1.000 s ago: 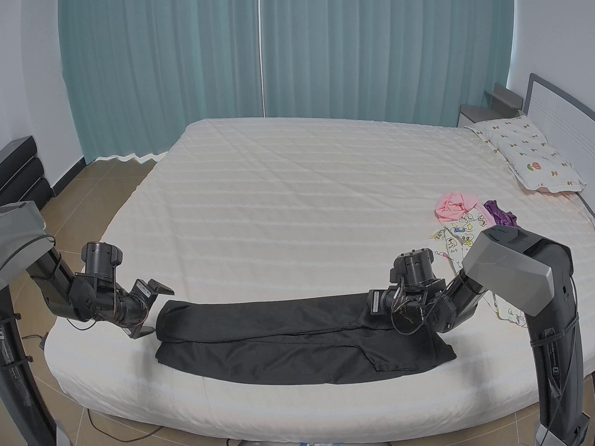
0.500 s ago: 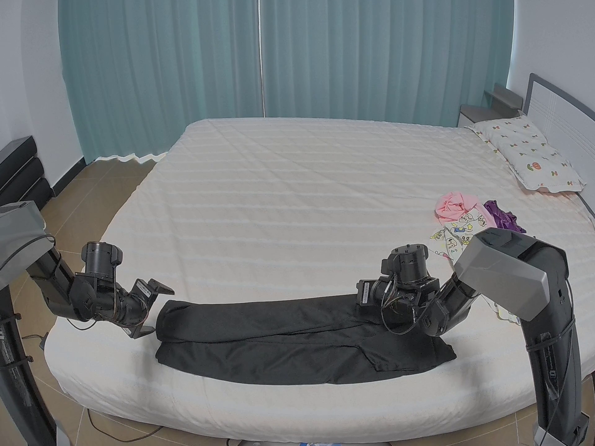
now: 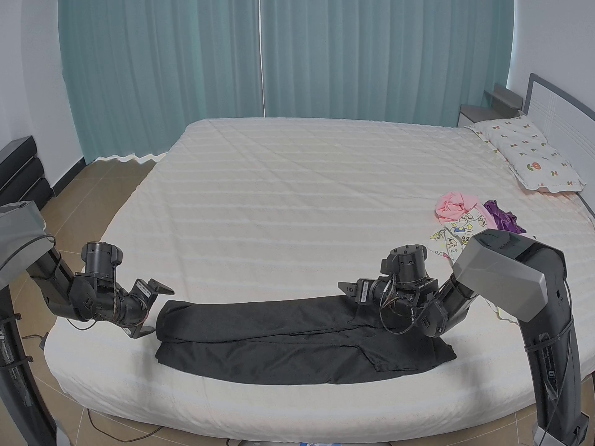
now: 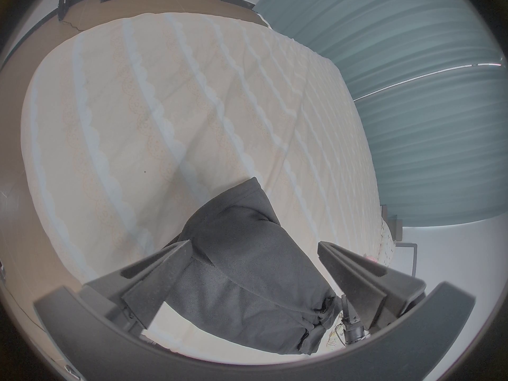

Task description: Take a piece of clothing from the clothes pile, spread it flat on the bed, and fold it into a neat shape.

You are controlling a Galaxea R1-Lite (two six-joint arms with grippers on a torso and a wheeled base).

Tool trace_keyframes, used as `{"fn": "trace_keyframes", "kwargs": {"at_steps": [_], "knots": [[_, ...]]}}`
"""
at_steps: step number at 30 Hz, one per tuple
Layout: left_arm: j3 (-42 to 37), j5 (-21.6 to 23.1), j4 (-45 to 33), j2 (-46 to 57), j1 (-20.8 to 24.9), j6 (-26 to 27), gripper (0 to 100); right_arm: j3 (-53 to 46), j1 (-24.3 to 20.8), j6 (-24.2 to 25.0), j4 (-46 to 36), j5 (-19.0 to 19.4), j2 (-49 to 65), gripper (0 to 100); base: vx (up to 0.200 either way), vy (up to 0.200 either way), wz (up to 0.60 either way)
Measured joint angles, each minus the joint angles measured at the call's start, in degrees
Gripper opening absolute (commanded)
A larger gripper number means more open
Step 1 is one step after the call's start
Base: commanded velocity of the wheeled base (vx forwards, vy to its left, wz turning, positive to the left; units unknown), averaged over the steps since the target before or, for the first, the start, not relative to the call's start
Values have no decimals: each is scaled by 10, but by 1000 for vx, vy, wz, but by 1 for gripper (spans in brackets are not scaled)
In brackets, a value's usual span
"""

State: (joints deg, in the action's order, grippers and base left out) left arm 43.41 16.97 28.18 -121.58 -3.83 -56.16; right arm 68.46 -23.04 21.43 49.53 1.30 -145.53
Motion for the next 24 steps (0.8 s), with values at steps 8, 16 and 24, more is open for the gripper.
{"fn": "trace_keyframes", "kwargs": {"at_steps": [8,16,24], "knots": [[0,0,0,0,0,0,100,-40,53,19,-3,3,33,100,0,0,0],[0,0,0,0,0,0,100,-67,86,21,-6,8,45,100,0,0,0],[0,0,0,0,0,0,100,-89,88,21,-6,18,44,100,0,0,0]]}}
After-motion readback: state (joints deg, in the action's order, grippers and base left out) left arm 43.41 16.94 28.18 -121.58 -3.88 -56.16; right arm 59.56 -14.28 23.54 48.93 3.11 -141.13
